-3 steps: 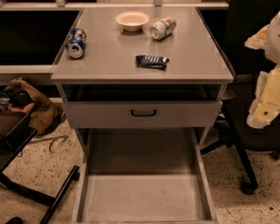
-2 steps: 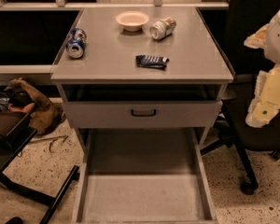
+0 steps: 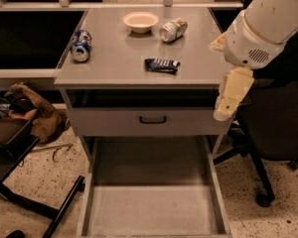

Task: Place rxbar blueberry into middle drawer

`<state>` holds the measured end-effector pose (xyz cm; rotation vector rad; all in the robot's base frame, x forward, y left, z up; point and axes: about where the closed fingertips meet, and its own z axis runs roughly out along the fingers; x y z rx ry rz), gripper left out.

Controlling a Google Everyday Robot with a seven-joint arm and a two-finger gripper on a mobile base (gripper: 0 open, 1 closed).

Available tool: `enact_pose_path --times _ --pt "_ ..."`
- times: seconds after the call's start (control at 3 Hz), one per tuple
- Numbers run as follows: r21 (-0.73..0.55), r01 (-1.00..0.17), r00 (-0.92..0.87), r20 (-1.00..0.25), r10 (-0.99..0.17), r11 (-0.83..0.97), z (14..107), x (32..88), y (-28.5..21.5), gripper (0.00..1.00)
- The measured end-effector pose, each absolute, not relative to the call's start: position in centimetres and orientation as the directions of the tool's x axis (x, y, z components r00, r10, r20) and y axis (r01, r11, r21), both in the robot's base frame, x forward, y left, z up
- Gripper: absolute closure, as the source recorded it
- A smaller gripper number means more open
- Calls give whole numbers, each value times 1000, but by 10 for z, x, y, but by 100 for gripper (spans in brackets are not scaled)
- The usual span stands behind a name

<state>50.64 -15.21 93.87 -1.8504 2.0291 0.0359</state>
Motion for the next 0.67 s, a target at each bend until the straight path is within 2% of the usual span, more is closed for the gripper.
enact_pose_path --times 0.33,0.67 --pt "-198 -976 -14 -349 -937 88 913 528 -125 0" --pt "-199 -976 -13 -350 -937 87 912 528 -124 0"
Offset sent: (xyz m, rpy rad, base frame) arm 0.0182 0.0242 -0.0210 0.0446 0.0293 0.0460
